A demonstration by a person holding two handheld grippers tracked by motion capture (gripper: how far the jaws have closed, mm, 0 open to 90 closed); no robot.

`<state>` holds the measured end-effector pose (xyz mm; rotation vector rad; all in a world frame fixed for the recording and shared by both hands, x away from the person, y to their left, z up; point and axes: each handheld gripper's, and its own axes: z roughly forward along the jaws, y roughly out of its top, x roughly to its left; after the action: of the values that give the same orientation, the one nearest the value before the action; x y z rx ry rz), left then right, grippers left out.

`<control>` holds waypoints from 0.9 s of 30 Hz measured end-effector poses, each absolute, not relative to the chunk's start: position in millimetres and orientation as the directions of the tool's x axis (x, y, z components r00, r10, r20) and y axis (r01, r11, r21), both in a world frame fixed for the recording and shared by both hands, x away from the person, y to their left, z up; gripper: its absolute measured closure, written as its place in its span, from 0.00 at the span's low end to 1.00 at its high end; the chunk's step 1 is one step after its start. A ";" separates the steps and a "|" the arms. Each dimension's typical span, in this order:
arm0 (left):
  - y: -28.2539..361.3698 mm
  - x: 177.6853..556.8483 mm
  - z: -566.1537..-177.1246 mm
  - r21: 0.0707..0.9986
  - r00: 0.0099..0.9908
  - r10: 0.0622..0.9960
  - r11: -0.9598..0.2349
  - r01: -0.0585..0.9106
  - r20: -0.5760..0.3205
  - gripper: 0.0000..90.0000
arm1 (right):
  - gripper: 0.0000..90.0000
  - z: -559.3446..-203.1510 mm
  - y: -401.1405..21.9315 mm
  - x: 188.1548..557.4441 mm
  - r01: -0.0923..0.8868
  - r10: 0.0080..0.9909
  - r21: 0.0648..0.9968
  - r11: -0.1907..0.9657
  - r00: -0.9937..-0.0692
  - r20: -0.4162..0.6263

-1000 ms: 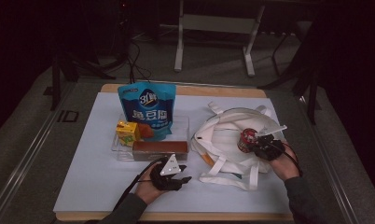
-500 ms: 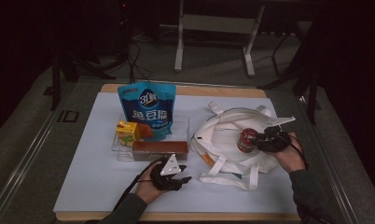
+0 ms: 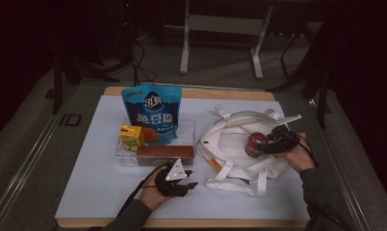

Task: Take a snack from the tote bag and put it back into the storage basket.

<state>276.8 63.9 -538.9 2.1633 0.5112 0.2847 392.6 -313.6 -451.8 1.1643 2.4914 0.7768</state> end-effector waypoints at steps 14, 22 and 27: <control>63.7 276.6 -539.0 0.803 0.890 0.456 -0.537 0.257 0.021 0.59 | 0.25 -469.0 -304.2 408.2 0.653 0.768 0.513 0.556 -0.640 -0.019; 63.6 276.6 -539.0 0.803 0.890 0.455 -0.539 0.255 0.023 0.59 | 0.27 -473.9 -298.7 413.1 0.672 0.774 0.489 0.557 -0.633 -0.011; 63.6 276.6 -539.0 0.803 0.890 0.455 -0.539 0.255 0.023 0.59 | 0.28 -474.7 -297.9 411.4 0.668 0.778 0.497 0.554 -0.628 -0.022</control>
<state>276.6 63.6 -539.0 2.1656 0.5083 0.2868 411.4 -297.9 -474.7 1.2099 2.5505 0.6636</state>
